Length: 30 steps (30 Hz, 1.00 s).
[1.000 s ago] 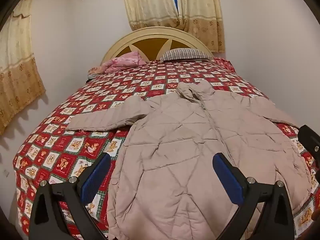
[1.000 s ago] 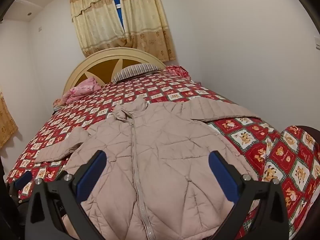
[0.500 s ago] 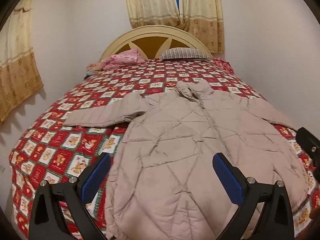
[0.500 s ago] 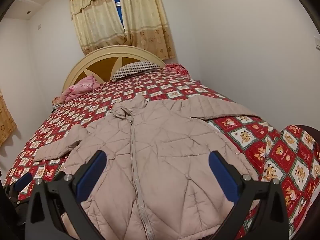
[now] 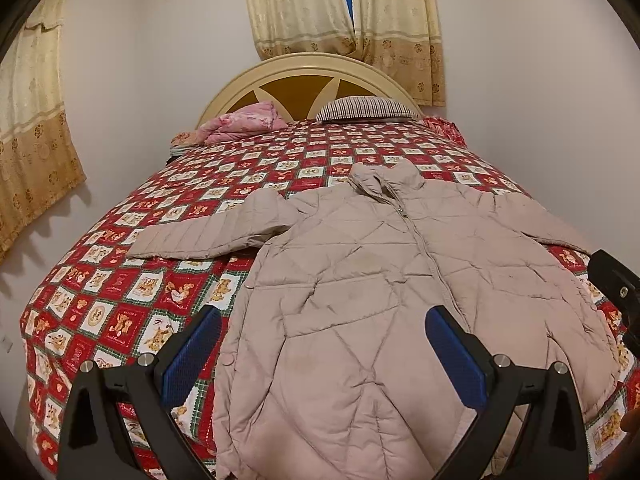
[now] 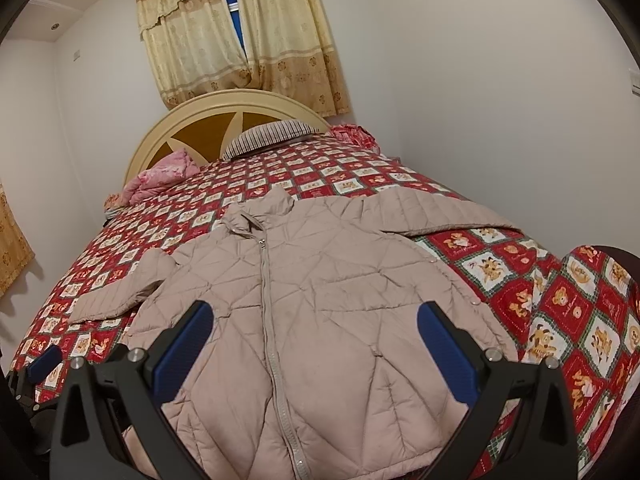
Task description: Fold large clothes
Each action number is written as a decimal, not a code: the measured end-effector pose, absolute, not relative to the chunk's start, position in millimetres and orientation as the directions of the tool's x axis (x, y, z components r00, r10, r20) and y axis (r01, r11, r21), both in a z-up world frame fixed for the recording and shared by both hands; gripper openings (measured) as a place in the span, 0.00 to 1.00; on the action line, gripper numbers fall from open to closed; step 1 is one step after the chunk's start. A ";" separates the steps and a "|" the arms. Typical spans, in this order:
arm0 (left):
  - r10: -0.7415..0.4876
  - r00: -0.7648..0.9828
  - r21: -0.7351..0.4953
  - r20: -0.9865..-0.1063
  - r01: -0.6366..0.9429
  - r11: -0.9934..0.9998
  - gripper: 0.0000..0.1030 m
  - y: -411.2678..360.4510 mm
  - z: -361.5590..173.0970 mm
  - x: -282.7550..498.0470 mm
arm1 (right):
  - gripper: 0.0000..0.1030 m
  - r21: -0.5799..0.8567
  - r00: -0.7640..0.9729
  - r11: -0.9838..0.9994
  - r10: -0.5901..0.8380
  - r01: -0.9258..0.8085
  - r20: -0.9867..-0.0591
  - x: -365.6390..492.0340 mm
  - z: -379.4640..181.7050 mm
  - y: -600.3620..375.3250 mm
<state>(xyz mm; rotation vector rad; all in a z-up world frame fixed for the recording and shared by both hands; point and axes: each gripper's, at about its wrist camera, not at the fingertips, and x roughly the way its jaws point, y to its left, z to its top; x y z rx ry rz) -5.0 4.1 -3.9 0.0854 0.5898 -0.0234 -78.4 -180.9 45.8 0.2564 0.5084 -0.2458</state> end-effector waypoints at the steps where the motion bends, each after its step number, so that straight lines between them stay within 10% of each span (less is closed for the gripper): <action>1: 0.002 0.831 0.072 -0.557 0.046 0.996 0.99 3.9 -4.2 -5.2 | 1.00 0.181 0.845 0.939 -0.165 0.293 -0.508 -78.4 45.9 -181.9; 30: 0.003 0.824 0.062 -0.566 0.039 0.997 0.99 5.1 -9.5 -5.9 | 1.00 0.186 0.841 0.938 -0.160 0.293 -0.516 -77.4 43.3 -180.1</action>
